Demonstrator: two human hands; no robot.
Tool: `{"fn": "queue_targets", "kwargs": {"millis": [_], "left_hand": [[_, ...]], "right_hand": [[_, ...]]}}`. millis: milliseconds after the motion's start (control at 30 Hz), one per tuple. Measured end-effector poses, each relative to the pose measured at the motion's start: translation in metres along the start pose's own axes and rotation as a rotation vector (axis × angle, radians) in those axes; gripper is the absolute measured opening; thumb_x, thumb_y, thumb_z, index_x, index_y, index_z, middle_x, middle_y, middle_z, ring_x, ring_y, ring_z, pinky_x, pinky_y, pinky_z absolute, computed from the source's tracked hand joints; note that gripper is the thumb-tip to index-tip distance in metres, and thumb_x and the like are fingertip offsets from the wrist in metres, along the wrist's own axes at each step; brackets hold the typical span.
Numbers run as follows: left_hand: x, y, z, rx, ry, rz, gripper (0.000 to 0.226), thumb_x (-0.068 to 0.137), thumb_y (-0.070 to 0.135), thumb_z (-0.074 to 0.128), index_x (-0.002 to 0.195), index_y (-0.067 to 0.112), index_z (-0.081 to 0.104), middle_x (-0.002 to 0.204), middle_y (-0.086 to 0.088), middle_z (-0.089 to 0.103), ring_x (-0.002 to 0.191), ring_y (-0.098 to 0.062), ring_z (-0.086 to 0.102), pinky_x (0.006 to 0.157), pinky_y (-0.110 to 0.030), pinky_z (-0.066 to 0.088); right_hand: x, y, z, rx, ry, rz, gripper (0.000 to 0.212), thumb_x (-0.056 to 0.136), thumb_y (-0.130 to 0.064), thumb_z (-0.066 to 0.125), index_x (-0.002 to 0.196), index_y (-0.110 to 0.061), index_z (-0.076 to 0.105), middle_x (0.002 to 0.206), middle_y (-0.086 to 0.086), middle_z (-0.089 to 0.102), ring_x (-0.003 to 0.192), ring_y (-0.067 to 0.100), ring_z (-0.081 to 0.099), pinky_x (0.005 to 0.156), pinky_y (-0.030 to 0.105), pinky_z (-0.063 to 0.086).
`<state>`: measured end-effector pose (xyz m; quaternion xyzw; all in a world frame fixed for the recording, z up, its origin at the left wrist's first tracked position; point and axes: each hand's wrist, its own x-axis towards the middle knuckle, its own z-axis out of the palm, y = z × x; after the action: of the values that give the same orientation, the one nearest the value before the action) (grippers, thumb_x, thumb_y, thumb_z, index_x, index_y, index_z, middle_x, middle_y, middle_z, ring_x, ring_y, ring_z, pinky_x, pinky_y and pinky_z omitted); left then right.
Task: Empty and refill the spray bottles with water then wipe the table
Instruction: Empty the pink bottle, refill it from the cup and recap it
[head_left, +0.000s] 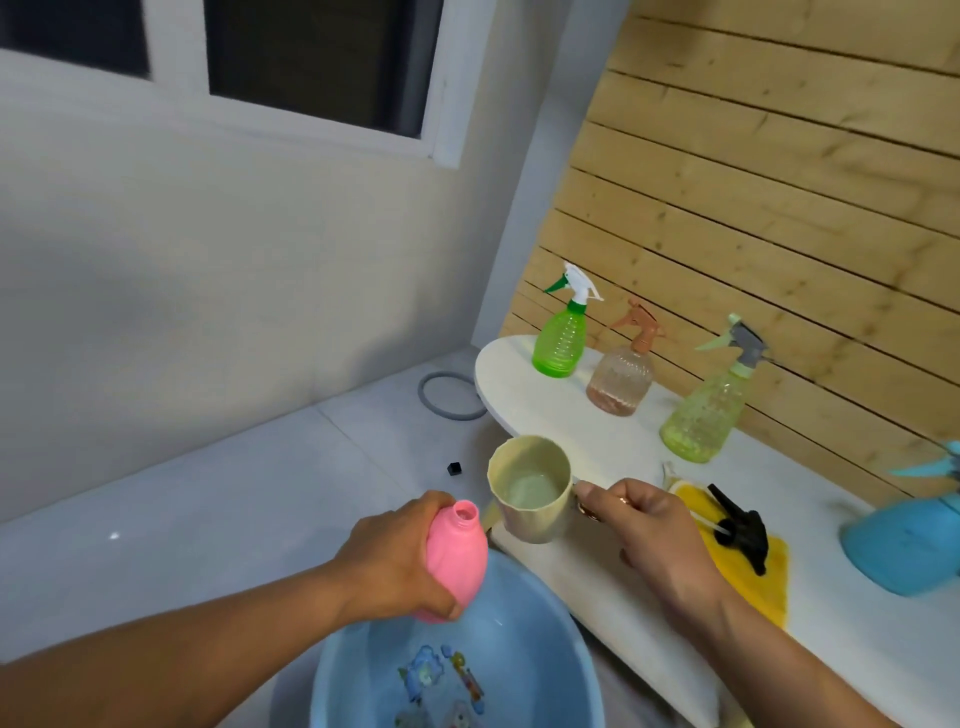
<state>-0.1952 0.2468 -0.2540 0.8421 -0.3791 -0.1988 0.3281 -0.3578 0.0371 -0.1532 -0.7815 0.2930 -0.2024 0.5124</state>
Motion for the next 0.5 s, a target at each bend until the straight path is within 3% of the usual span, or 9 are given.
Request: {"fn": "queue_targets", "kwargs": {"millis": [300,500], "left_hand": [[0.0039,0.0029,0.0057,-0.039,-0.011,0.045,0.102,0.043,0.062,0.091,0.13,0.06,0.036,0.119,0.025,0.057,0.109,-0.01,0.059,0.082,-0.028,0.059],[0.0066,0.0037,0.0066,-0.024,-0.002,0.064,0.102,0.045,0.061,0.091,0.131,0.058,0.036,0.12,0.025,0.056,0.11,-0.01,0.059,0.085,-0.03,0.06]], "right_hand": [[0.001,-0.0016,0.0022,-0.083,0.024,-0.142,0.049,0.085,-0.036,0.08,0.055,-0.021,0.045,0.055,-0.008,0.033,0.053,0.01,0.027,0.048,0.021,0.025],[-0.0026,-0.0056,-0.001,-0.191,0.041,-0.237,0.048,0.085,-0.038,0.079,0.064,-0.009,0.047,0.052,-0.011,0.032,0.052,0.01,0.027,0.046,0.02,0.024]]}}
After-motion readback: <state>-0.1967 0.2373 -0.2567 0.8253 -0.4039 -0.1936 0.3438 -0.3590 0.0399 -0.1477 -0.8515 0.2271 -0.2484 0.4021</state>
